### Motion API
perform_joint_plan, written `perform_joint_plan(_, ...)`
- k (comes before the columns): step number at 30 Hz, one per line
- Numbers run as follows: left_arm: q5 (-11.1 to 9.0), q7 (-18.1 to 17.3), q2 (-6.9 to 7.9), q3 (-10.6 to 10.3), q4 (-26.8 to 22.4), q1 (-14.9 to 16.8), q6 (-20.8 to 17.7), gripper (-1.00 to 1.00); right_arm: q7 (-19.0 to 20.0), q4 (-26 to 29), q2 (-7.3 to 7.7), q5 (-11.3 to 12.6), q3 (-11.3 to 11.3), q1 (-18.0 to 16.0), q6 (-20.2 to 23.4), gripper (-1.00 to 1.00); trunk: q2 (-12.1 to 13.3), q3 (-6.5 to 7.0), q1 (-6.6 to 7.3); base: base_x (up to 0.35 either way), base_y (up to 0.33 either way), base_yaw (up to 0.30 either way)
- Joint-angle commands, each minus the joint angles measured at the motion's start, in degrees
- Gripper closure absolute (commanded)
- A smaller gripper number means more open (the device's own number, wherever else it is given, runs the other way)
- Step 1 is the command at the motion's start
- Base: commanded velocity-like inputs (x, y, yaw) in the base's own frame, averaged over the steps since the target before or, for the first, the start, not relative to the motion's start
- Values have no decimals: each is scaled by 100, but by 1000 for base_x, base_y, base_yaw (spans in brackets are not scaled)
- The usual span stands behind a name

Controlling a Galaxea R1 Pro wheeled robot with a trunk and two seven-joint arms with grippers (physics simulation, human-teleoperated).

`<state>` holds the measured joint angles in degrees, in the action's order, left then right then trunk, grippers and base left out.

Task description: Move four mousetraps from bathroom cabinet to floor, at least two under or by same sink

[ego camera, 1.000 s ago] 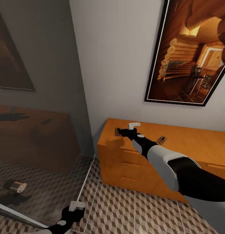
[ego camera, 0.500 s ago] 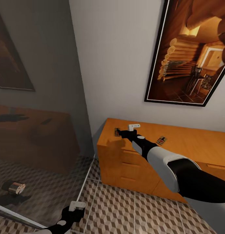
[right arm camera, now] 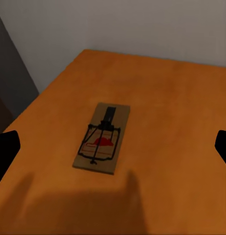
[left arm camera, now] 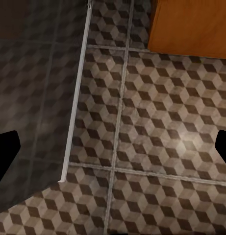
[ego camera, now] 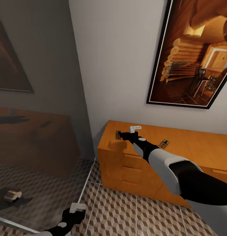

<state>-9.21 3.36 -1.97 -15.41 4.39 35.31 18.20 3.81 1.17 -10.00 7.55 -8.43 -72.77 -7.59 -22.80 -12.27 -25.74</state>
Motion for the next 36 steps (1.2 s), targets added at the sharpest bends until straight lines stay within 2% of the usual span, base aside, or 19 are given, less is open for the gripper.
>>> perform_joint_plan(1,-49,7,-5,-50,27,11,42,-100,16,-12,0,61,-45,-4,-24,-100,-12,-11,-4,75,0,0)
perform_joint_plan(36,-50,7,-5,-50,27,11,42,-100,-31,-12,0,54,-52,62,-7,-100,-12,-11,-4,25,0,0)
